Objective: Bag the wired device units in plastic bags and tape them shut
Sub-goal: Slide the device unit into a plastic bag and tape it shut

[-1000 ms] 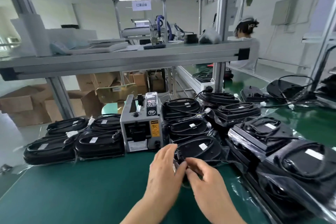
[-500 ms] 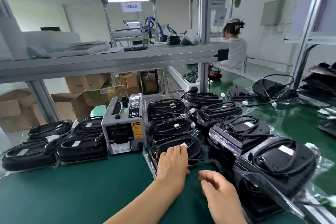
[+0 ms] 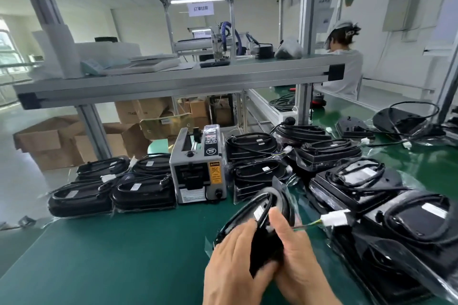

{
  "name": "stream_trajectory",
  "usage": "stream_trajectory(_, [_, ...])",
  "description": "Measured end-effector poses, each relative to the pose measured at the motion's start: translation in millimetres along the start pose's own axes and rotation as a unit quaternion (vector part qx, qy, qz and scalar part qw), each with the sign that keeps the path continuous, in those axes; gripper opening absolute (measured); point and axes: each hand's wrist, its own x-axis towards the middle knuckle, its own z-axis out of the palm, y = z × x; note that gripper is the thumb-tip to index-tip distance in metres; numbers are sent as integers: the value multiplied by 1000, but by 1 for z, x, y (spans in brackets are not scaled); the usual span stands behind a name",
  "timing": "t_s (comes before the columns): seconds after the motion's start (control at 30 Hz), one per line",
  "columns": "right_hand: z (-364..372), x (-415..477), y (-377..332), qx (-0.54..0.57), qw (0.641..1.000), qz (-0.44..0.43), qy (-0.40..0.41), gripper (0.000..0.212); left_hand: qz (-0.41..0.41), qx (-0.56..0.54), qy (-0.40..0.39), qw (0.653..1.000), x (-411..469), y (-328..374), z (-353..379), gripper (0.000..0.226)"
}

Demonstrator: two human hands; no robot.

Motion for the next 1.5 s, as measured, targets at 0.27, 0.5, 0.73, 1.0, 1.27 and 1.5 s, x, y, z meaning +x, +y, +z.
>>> stream_trajectory(0.27, [13,-6,0,-255,950,-154,-89,77,-22,-201,64,977,-11,-25,-39,51])
stream_trajectory(0.5, [10,-3,-20,-411,871,-127,-239,79,18,-243,74,967,46,-38,-90,37])
stream_trajectory(0.73, [15,1,-34,-454,835,-97,-295,76,56,-326,-114,937,78,-44,-110,5])
stream_trajectory(1.0, [15,3,-34,-472,822,-65,-311,78,-2,-428,-62,902,80,-34,-94,12])
stream_trajectory(1.27, [15,8,-24,-475,853,-114,-185,79,-287,-459,119,832,85,-77,-85,20])
stream_trajectory(1.5, [19,12,-17,-462,868,-132,-121,78,-494,-527,110,683,91,-125,-42,16])
